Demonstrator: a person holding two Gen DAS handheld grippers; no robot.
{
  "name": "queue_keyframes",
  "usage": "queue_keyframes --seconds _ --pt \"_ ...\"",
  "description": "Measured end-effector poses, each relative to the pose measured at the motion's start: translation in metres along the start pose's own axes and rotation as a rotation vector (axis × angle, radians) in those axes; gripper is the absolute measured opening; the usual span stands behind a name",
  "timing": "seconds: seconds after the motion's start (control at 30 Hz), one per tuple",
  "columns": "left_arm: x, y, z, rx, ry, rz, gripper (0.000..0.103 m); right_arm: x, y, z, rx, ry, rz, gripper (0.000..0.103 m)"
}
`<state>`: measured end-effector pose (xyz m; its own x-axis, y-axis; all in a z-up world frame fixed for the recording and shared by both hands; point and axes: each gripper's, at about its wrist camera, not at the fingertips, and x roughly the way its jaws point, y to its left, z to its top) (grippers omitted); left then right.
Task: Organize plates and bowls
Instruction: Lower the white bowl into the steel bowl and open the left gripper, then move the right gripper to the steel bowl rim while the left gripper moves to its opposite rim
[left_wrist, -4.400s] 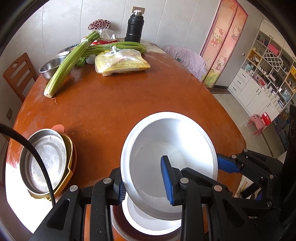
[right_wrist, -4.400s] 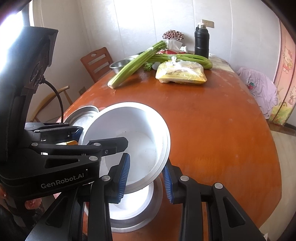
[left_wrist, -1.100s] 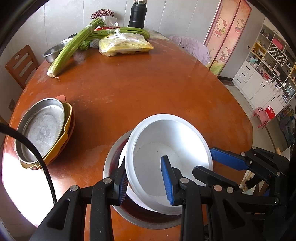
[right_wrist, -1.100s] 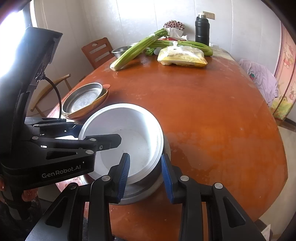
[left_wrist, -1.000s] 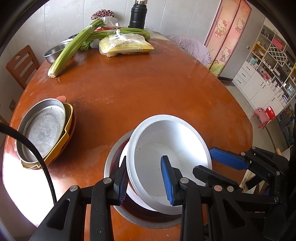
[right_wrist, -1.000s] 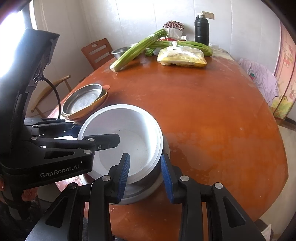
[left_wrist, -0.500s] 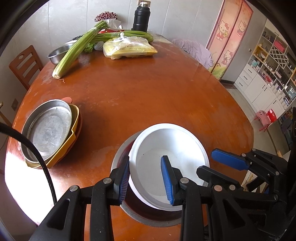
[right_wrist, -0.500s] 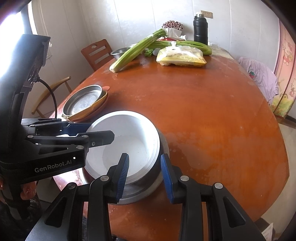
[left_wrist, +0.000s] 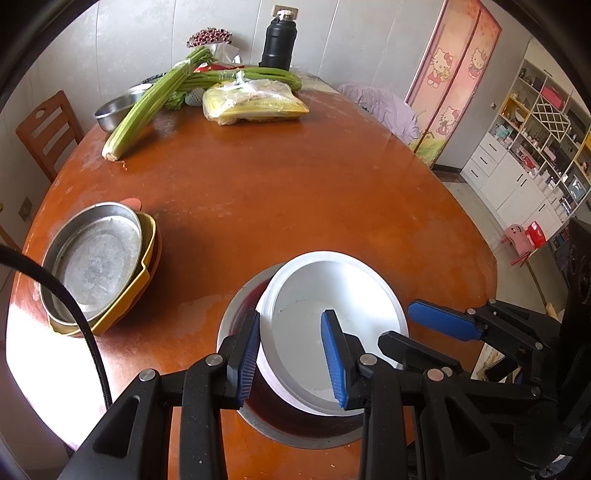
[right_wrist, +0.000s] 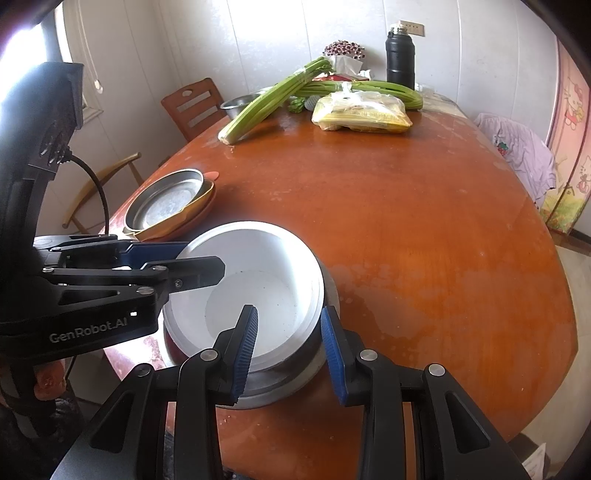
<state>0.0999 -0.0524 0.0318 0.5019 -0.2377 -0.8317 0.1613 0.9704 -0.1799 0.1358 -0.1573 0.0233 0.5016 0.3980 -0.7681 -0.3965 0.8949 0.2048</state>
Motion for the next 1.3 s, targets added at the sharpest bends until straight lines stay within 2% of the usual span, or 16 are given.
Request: queue_keyframes --seconds 0.6,0.8,0.9,1.17,1.3 --pt "-0.001 0.008 0.0 -0.013 -0.017 0.018 0.035 0.001 0.002 0.003 -0.003 -0.013 -0.015 0.038" --pt "-0.008 0.01 0.0 -0.01 -0.04 0.02 0.04 -0.002 0.006 0.004 -0.01 -0.031 -0.02 0.046" --pt "-0.011 0.012 -0.001 -0.016 -0.046 0.022 0.045 -0.003 0.007 0.006 -0.01 -0.038 -0.018 0.047" --pt "-0.018 0.024 -0.002 -0.037 -0.07 0.027 0.047 -0.009 0.015 0.009 -0.027 -0.075 -0.039 0.054" --pt "-0.023 0.028 -0.004 -0.042 -0.083 0.031 0.052 -0.013 0.018 0.011 -0.036 -0.099 -0.055 0.055"
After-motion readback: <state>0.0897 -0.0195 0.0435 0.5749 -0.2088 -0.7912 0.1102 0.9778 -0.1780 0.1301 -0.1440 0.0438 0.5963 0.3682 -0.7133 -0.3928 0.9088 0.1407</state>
